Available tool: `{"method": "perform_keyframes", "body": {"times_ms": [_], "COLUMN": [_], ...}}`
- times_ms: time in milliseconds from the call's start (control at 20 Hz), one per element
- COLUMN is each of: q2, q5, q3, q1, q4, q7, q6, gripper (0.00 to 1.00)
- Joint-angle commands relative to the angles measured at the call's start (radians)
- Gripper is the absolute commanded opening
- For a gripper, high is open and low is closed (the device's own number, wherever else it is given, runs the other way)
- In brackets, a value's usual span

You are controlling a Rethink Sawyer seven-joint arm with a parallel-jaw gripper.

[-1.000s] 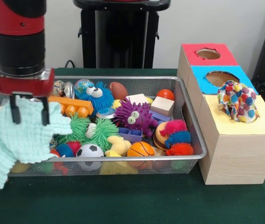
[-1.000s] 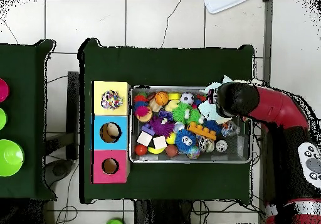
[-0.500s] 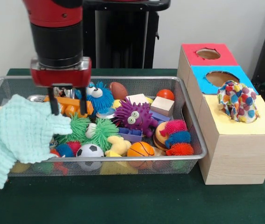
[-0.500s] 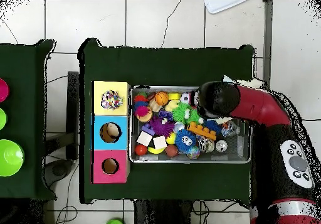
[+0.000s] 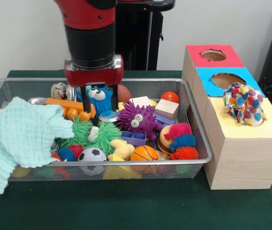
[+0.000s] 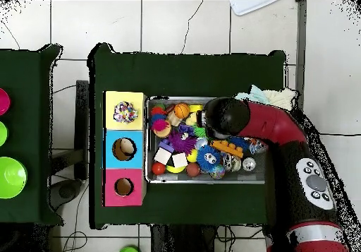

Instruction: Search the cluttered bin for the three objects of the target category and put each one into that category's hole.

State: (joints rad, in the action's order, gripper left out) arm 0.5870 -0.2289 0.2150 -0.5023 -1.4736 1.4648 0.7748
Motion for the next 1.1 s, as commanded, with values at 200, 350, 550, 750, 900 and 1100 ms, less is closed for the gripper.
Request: {"method": "perform_keyframes", "body": {"times_ms": [200,350,550,750,900,1100], "q2": [-0.006,-0.026,-0.058,-0.083,-0.111,-0.177], "q5": [-0.012,-0.048,-0.087,-0.096,-0.102,-0.097], "q3": [-0.079,-0.117,-0.153,-0.181,-0.199,-0.194], "q1": [0.030,0.042,0.048,0.055,0.067,0.062], "q4": [-0.191,-0.188,-0.176,-0.163,-0.145,-0.116], "q7": [0.158,0.149,0.120,0.119,0.141,0.145], "q6": [0.033,0.014,-0.001,-0.003,-0.023,-0.071], "gripper": [1.00,1.00,1.00,1.00,1.00,1.00]}}
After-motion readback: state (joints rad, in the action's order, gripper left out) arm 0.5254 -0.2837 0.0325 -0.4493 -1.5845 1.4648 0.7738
